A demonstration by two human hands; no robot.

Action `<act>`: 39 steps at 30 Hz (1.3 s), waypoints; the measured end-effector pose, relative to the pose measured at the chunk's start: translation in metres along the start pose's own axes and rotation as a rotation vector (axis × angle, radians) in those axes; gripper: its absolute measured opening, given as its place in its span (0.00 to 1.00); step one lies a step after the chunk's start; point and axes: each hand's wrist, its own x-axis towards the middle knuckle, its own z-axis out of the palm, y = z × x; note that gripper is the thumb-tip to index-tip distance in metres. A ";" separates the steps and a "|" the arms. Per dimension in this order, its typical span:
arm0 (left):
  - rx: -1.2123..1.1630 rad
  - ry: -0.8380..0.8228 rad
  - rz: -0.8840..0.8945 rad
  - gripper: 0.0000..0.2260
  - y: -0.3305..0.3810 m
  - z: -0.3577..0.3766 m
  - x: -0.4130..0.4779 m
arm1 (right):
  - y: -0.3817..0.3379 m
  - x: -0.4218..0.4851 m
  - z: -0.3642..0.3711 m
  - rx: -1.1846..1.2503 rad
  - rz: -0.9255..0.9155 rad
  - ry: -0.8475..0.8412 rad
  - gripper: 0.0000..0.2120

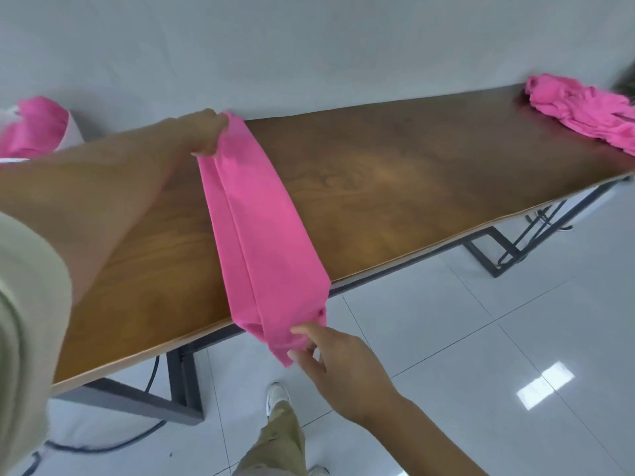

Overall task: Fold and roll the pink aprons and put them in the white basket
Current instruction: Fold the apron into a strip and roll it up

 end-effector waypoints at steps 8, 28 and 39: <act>-0.254 -0.042 0.059 0.31 0.078 0.058 -0.079 | 0.041 -0.003 0.000 0.023 0.144 -0.049 0.14; -0.319 0.101 -0.069 0.32 0.145 0.145 -0.169 | 0.147 0.063 0.048 0.088 0.426 -0.191 0.22; -0.332 0.108 -0.101 0.29 0.147 0.141 -0.169 | 0.160 0.064 0.096 0.129 0.510 -0.164 0.07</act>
